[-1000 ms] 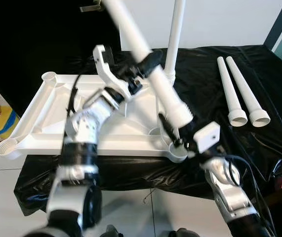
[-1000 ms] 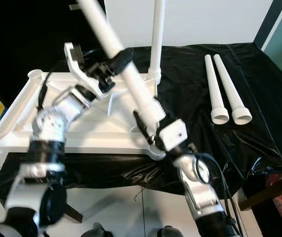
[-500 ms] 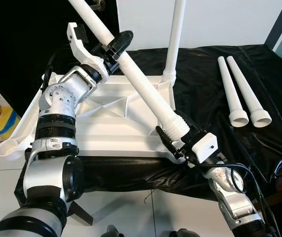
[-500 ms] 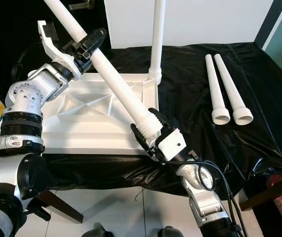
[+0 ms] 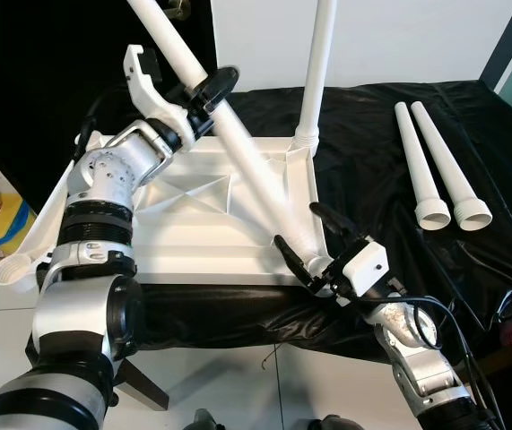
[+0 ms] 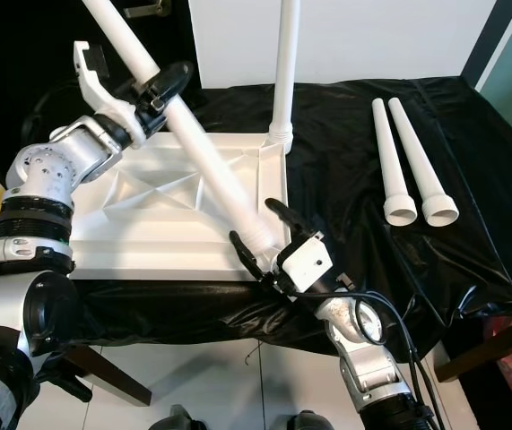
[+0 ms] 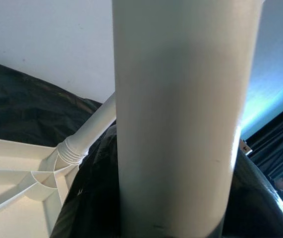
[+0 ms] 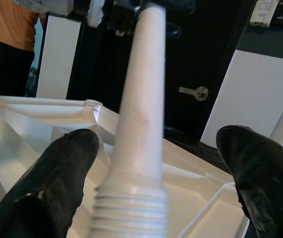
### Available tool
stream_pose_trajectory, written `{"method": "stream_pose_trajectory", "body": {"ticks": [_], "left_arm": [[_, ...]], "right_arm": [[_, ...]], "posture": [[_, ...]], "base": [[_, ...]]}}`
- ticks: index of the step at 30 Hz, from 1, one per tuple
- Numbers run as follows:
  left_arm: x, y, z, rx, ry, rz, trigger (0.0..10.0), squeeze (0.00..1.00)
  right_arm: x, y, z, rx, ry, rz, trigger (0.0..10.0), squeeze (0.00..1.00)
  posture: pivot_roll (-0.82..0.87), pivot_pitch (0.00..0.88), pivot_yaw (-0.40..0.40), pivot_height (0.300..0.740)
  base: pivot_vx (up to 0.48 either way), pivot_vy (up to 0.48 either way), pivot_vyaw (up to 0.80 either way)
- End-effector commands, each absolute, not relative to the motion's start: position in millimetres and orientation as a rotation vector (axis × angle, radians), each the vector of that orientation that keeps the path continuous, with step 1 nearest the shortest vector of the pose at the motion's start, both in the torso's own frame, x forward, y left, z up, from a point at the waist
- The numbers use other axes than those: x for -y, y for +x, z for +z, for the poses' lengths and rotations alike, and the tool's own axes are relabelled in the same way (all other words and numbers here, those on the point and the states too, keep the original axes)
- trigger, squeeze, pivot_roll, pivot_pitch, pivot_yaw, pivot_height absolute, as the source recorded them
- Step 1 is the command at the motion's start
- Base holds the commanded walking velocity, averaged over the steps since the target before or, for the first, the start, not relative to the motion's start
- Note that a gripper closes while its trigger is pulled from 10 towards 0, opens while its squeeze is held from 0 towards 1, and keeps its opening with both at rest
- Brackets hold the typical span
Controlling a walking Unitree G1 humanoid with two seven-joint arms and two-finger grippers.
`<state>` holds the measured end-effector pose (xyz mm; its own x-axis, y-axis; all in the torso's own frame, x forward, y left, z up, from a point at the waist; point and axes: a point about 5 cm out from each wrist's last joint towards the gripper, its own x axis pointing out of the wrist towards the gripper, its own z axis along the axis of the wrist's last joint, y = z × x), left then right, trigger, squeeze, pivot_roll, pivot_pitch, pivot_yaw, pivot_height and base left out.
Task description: Building children table
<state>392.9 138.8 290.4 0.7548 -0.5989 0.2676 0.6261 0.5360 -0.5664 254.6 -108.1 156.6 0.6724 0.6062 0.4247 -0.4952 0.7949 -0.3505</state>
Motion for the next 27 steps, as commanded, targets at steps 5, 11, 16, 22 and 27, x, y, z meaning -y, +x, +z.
{"method": "stream_pose_trajectory", "body": {"ticks": [5, 11, 16, 22, 27], "left_arm": [[-135, 386, 302, 0.133, -0.668, -0.932, 10.0, 0.0], [-137, 387, 301, 0.136, -0.639, -0.905, 10.0, 0.0], [-143, 389, 303, 0.152, -0.64, -0.88, 10.0, 0.0], [-149, 389, 306, 0.187, -0.644, -0.857, 10.0, 0.0], [-148, 387, 306, 0.204, -0.658, -0.857, 10.0, 0.0]], "right_arm": [[111, 255, 157, 0.538, -0.17, 0.608, 10.0, 1.0], [116, 256, 153, 0.506, -0.138, 0.567, 10.0, 0.0], [121, 258, 150, 0.482, -0.121, 0.546, 10.0, 0.0], [128, 261, 147, 0.436, -0.09, 0.496, 10.0, 0.0], [136, 268, 140, 0.361, -0.038, 0.402, 10.0, 0.0]], "posture": [[-0.06, 0.025, 0.03, 0.74], [-0.06, 0.029, 0.026, 0.74], [-0.05, 0.03, 0.024, 0.74], [-0.05, 0.027, 0.021, 0.74], [-0.05, 0.024, 0.019, 0.74]], "base": [[0.0, 0.0, 0.0], [0.0, 0.0, 0.0], [0.0, 0.0, 0.0], [0.0, 0.0, 0.0], [0.0, 0.0, 0.0]]}}
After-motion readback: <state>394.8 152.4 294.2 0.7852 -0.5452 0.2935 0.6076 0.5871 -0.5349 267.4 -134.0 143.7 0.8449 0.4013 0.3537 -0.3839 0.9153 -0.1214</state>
